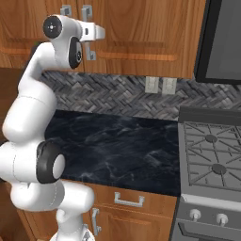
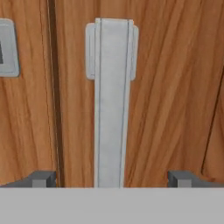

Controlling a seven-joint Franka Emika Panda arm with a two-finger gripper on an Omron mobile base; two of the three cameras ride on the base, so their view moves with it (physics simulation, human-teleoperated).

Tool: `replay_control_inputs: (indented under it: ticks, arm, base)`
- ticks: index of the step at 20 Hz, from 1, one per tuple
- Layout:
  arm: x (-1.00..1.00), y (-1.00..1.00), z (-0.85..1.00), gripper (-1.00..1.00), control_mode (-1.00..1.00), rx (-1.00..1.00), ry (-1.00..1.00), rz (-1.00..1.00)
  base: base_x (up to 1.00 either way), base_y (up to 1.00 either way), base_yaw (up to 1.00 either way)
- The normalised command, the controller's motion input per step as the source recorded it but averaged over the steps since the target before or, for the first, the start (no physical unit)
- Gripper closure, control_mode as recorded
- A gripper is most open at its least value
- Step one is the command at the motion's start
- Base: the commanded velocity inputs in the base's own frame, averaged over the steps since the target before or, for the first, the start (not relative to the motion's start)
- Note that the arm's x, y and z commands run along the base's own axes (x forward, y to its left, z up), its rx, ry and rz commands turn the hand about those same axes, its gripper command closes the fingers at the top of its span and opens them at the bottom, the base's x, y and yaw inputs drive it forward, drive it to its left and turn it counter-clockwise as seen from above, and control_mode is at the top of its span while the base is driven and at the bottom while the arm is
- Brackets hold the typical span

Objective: Open the cabinet and move the ladle to the pot. Then close the cabinet.

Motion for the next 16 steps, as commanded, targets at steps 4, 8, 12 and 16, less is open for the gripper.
replay_control_inputs:
  ticks: [4, 8, 12, 16]
  arm:
    - [0.45, 0.0, -0.16, -1.0, -1.0, 0.0, 0.0, 0.0]
    - [0.53, 0.0, -0.08, -1.0, -1.0, 0.0, 0.01, 0.0]
    - [0.47, 0.0, -0.01, -1.0, -1.0, 0.0, 0.05, 0.0]
    - [0.33, 0.0, -0.01, -1.0, -1.0, 0.0, 0.08, 0.0]
  base:
    - [0.0, 0.0, 0.0]
    - [0.0, 0.0, 0.0]
    - [0.0, 0.0, 0.0]
    - [0.0, 0.0, 0.0]
